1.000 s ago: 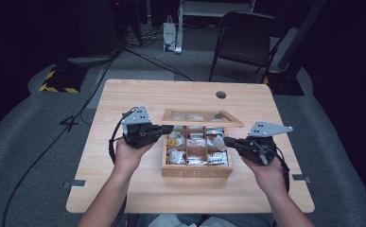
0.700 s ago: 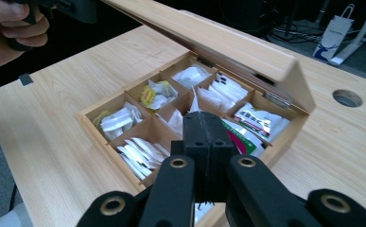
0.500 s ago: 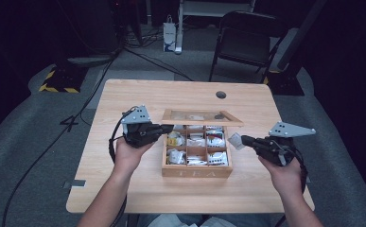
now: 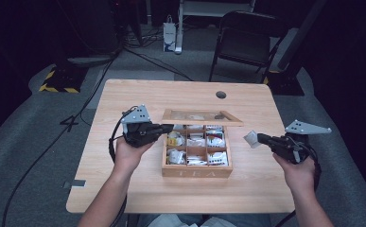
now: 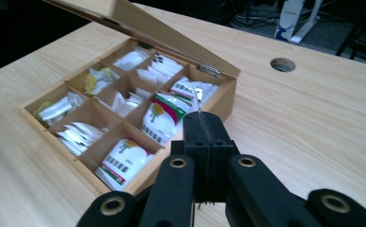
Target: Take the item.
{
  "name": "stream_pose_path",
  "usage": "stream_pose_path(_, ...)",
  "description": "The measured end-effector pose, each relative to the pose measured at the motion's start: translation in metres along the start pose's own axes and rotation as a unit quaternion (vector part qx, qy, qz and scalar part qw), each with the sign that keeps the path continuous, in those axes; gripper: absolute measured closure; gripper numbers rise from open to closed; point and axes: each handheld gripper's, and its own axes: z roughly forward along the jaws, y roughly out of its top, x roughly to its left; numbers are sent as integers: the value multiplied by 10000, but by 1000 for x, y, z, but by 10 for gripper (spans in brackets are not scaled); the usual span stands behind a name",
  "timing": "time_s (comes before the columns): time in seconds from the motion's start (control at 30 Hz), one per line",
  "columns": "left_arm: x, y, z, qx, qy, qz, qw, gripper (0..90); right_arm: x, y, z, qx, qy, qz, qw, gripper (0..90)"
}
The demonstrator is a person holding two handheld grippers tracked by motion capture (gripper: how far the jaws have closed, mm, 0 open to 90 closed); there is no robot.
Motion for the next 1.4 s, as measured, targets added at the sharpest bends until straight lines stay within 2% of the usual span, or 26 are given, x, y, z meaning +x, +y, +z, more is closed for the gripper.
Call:
stream_pose_path(0.1,0,0,0,-14,-8,-13,10000,899,-12,-5,-1,72,-84,16,9999,900)
stream_pose_path(0.33,0,0,0,-21,-15,-22,10000,899,-25,-15,3,219,-201,81,9995,900)
stream_pose_path(0.5,0,0,0,-10,-4,-14,10000,898,-40,-33,13,399,-323,222,9984,900)
stream_pose_path(0.73,0,-1,2,0,-11,-21,10000,898,-51,-49,24,548,-417,376,9969,900)
stream_pose_path(0.97,-1,0,2,4,-7,-16,10000,898,-55,-61,34,710,-426,474,9954,900)
stream_pose_path(1.17,-1,0,2,7,-3,-15,10000,898,-54,-69,43,896,-331,563,9938,900)
stream_pose_path(1.4,-1,0,2,17,-9,-11,10000,899,-55,-74,51,1108,-288,746,9906,900)
